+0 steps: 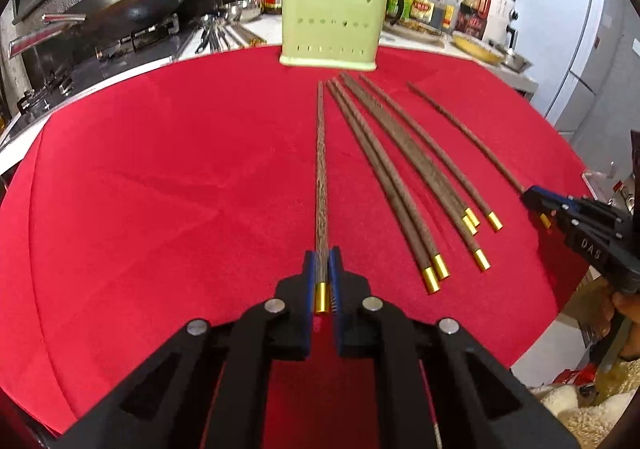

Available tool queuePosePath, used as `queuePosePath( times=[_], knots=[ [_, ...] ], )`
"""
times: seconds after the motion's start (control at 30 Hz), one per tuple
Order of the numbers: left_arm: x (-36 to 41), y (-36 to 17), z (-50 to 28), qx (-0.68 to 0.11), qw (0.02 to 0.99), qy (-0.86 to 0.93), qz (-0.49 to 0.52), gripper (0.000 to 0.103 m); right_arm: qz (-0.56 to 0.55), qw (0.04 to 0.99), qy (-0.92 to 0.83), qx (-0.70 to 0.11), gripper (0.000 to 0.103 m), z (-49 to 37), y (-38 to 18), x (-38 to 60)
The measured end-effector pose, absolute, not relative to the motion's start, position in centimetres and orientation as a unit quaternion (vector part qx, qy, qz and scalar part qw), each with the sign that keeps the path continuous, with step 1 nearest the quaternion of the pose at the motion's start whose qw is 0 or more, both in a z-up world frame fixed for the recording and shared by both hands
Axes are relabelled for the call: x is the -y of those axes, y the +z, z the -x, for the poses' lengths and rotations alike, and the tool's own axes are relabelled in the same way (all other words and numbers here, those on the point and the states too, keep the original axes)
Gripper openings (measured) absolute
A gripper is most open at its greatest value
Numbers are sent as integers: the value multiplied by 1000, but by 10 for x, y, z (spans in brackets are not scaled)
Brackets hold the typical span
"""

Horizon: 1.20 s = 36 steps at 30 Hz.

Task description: Organize utensils

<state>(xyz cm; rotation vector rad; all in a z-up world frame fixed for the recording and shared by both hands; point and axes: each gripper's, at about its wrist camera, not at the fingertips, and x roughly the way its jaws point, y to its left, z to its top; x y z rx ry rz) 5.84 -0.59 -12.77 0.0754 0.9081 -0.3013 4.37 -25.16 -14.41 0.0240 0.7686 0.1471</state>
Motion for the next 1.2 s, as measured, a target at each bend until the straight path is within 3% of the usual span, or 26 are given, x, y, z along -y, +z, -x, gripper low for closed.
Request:
queuePosePath(
  times=[0.5,0.63,0.8,0.97,1.2],
  knots=[
    [-24,-4,-53,-269,953,-138,3,7,-30,958,108,-265,7,-41,-29,256],
    [-25,19,-60,-241,961,-132,0,7,-21,954,109,-279,7,-52,-7,255],
    [-25,20,-61,-237,962,-133,1,7,2,942,96,-323,7,-62,-31,249],
    [-25,4,-63,-255,957,-138,11,7,3,918,105,-381,7,-80,-103,239],
    [-25,-22,-60,-283,950,-133,15,7,12,910,101,-403,8,-87,-143,238]
  ],
)
